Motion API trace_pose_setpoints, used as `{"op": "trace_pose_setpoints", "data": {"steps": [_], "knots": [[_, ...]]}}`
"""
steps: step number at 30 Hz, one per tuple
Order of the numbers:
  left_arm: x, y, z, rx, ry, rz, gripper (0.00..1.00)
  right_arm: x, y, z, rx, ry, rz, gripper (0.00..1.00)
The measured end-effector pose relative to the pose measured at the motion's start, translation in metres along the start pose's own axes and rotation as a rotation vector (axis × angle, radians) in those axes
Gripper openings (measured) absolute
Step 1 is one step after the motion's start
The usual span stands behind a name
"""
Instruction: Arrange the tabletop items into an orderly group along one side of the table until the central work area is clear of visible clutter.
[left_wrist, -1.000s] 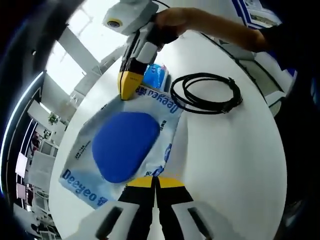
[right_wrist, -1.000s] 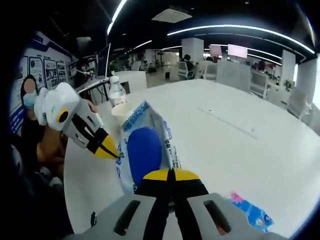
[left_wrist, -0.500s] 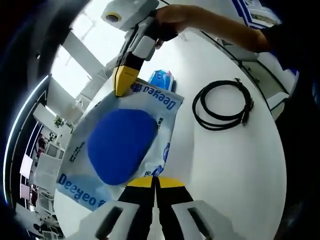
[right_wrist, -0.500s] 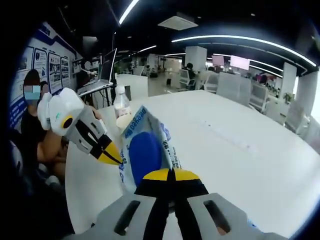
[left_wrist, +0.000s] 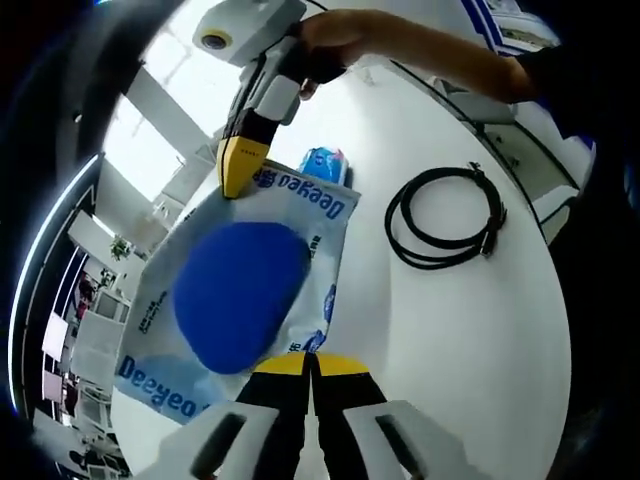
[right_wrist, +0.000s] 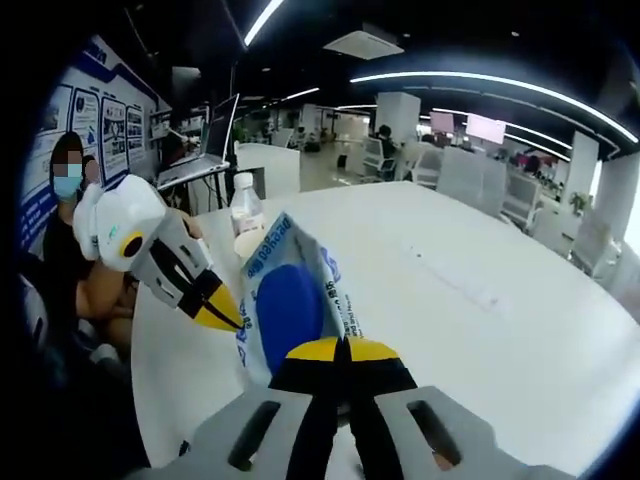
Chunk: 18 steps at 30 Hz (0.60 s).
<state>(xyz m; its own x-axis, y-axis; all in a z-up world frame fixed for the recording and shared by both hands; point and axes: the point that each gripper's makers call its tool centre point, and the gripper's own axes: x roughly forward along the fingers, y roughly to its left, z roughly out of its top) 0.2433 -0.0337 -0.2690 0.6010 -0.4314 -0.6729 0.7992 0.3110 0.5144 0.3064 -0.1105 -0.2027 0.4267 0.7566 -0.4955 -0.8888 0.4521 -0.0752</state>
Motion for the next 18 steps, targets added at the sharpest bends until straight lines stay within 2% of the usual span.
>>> {"op": "trace_pose_setpoints", "data": {"steps": [8, 11, 12, 18], "knots": [[0.0004, 0.0000, 0.0046, 0.008, -0.005, 0.002, 0.00, -0.0019, -0.0022, 0.0019, -0.010, 0.005, 0.005, 0.00], [0.0014, -0.0002, 0.0044, 0.011, -0.006, -0.002, 0.00, -0.0006, -0.0027, 0.0021, -0.018, 0.022, 0.022, 0.00], [0.0035, -0.0031, 0.0053, 0.009, -0.002, -0.004, 0.00, 0.0045, -0.0068, 0.0035, -0.031, 0.050, 0.037, 0.00], [0.0075, -0.0069, 0.0035, -0.001, -0.001, -0.017, 0.00, 0.0080, -0.0066, 0.0021, -0.042, 0.066, 0.048, 0.00]]}}
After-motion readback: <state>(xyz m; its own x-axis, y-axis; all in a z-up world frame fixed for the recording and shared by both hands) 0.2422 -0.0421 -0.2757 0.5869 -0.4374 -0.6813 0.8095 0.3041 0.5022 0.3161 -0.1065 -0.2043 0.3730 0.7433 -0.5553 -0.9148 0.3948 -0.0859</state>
